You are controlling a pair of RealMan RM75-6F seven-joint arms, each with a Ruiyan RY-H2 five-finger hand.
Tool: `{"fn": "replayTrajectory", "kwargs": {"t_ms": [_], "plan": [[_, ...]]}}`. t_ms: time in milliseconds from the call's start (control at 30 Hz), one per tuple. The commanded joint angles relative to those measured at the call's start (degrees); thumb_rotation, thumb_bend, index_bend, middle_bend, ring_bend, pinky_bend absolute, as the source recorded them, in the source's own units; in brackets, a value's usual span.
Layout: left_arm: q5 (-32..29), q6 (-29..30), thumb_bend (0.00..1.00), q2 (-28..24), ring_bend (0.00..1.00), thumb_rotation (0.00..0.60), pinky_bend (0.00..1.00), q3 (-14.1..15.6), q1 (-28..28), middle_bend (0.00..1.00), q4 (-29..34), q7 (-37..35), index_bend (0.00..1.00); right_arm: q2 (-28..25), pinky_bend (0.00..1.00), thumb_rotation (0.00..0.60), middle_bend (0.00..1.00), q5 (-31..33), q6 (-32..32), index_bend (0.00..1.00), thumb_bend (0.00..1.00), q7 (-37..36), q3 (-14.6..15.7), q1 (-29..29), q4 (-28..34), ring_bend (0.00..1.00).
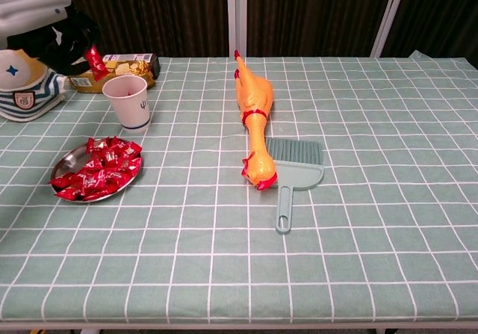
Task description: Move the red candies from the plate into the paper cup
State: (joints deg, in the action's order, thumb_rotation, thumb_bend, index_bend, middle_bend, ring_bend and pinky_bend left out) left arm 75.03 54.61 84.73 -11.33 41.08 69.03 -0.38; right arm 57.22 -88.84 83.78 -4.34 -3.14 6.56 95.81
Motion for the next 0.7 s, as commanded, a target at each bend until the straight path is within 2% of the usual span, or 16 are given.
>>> {"fn": "replayTrajectory", "kwargs": {"t_ms": [33,300,467,533,700], "plan": [[-3.4,-3.5,0.41,1.8,0.72,0.6,0.95,-1.9,2.7,0.84,-2.4,2.4,0.61,0.0,0.25,0.6,0.27,0.2,0.0,0.17,0.1,-0.1,0.0,-0.1,-0.1,0.06],[-6.9,-6.6,0.41,4.0,0.72,0.6,0.95,-2.2,5.2,0.84,-5.5,7.7,0.6,0.0,0.26,0.6,0.27,0.6,-0.4,0.17,0.1,-0.5,-0.2,0.0,-0.5,0.06],[-7.5,-6.8,0.42,3.2,0.72,0.6,0.95,-1.5,4.9,0.83,-3.4,8.4,0.59,0.1,0.26,0.6,0.27,0.8,-0.6,0.17,0.1,-0.7,-0.2,0.1,-0.8,0.06],[-8.2,-8.0,0.42,2.5,0.72,0.6,0.95,-1.2,4.9,0.83,-2.3,8.4,0.55,0.2,0.26,0.6,0.27,0.8,-0.8,0.17,0.1,-0.7,-0.2,0.3,-0.8,0.06],[-9.5,-8.6,0.41,1.1,0.7,0.6,0.95,-0.9,4.7,0.81,-0.1,9.2,0.31,0.2,0.26,0.6,0.27,0.6,-0.6,0.17,0.1,-0.8,-0.3,0.3,-0.8,0.06]]}}
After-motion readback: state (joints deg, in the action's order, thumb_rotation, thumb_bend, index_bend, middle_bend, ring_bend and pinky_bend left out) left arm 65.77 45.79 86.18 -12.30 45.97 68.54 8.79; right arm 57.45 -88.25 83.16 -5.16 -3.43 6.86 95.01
